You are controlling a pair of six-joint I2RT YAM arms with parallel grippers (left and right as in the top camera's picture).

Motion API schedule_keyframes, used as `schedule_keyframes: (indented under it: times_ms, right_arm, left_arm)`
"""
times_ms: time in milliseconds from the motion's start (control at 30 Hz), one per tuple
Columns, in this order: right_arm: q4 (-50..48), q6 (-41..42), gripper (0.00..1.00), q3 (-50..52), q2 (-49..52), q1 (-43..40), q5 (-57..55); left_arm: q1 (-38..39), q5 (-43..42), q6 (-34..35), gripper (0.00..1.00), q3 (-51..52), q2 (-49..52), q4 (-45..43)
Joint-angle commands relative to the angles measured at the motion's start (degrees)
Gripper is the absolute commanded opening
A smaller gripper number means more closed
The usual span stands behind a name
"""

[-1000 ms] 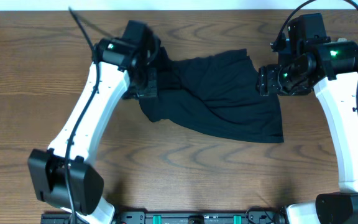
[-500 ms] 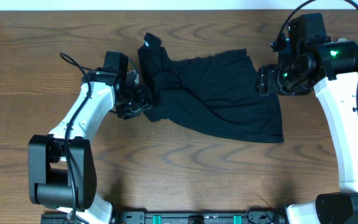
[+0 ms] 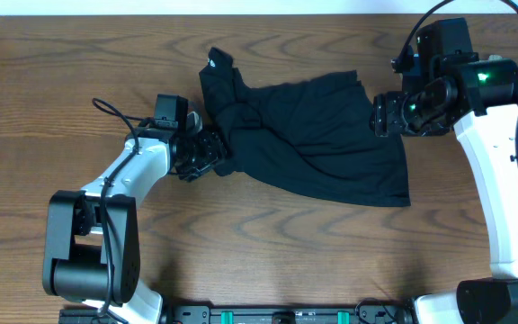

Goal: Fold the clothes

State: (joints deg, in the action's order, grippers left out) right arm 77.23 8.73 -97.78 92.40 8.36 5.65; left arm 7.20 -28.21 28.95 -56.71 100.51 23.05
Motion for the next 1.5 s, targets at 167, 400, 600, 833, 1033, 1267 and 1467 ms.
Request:
schedule_keyframes:
  times_ms: [167,400,600,833,1033,1267,1467]
  right_arm:
    - [-0.1,0.4,0.69,-0.7,0.0,-0.5,0.4]
    - [0.2,0.0,0.68,-0.7,0.0,-0.5,0.1]
    - [0.4,-0.7,0.67,-0.7,0.0,-0.5,0.2]
    - [0.6,-1.1,0.69,-0.7,0.0,-0.5,0.2]
    - [0.8,-1.7,0.69,-0.7,0.0,-0.5,0.2]
    - [1.2,-1.7,0.71,-0.7,0.0,-0.5,0.2]
    - [0.6,-1.7,0.74,0.1,0.5,-0.9,0.1]
  left_arm:
    - [0.9,-0.3,1.3,0.13,0.5,-0.5,-2.4]
    - [0.9,-2.0,-1.1,0.06,-1.6,-3.5,2.8]
    - [0.9,0.7,-3.0,0.06,-5.6,-13.4,16.8]
    - [0.9,7.1,-2.7,0.06,-5.7,-23.7,34.4]
    - [0.9,11.0,-0.3,0.06,-4.8,-24.5,44.9]
    - [1.0,10.7,0.3,0.06,-3.9,-24.8,51.8]
    - [1.0,11.5,-0.8,0.36,-3.9,-27.0,53.8]
